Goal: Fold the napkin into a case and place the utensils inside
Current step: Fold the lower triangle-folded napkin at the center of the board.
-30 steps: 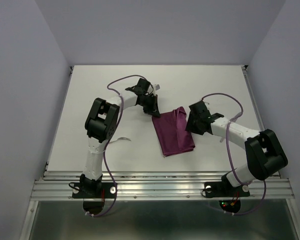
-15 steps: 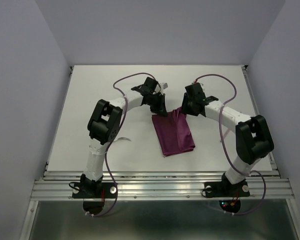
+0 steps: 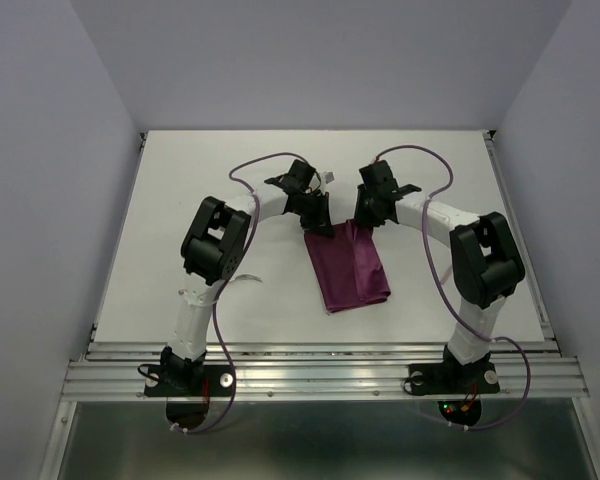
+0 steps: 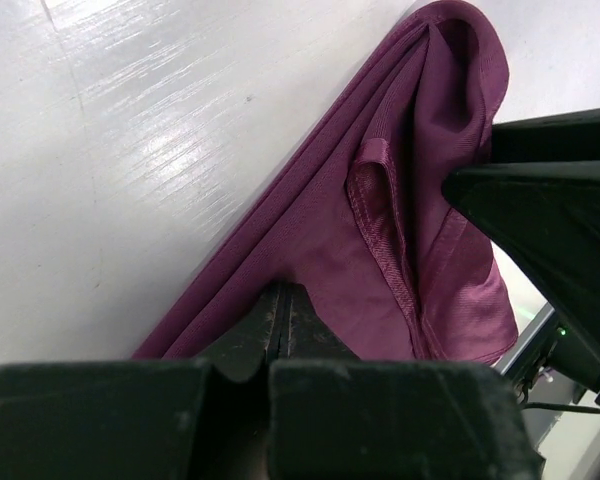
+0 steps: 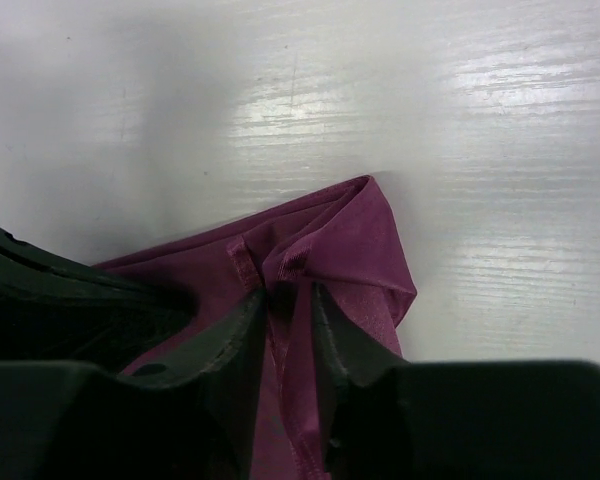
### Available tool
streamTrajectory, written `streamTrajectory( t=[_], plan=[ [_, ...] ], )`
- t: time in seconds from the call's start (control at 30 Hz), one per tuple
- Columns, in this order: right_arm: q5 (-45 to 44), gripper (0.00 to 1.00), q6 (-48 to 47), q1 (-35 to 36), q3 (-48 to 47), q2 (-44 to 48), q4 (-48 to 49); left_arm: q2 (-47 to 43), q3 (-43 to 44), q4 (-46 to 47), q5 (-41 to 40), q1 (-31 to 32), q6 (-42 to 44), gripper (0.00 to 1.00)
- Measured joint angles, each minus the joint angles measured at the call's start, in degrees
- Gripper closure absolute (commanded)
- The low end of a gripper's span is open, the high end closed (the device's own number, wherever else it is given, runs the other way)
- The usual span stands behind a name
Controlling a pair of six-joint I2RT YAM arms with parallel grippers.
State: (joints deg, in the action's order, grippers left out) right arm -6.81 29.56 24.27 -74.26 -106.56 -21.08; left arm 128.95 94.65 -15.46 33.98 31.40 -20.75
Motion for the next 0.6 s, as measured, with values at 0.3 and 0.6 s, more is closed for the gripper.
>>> streamTrajectory(
  t=[0.3, 0.6],
  plan=[
    [1.66, 0.95, 0.68, 0.00, 0.00, -0.50, 1.42, 0.11, 0.00, 0.13, 0.13, 0.00, 0.02, 1.00],
    [4.42, 0.99, 0.90, 0.00, 0.22, -0.28, 2.78, 1.09, 1.09, 0.35, 1.42, 0.00, 0.07, 1.00]
  ],
)
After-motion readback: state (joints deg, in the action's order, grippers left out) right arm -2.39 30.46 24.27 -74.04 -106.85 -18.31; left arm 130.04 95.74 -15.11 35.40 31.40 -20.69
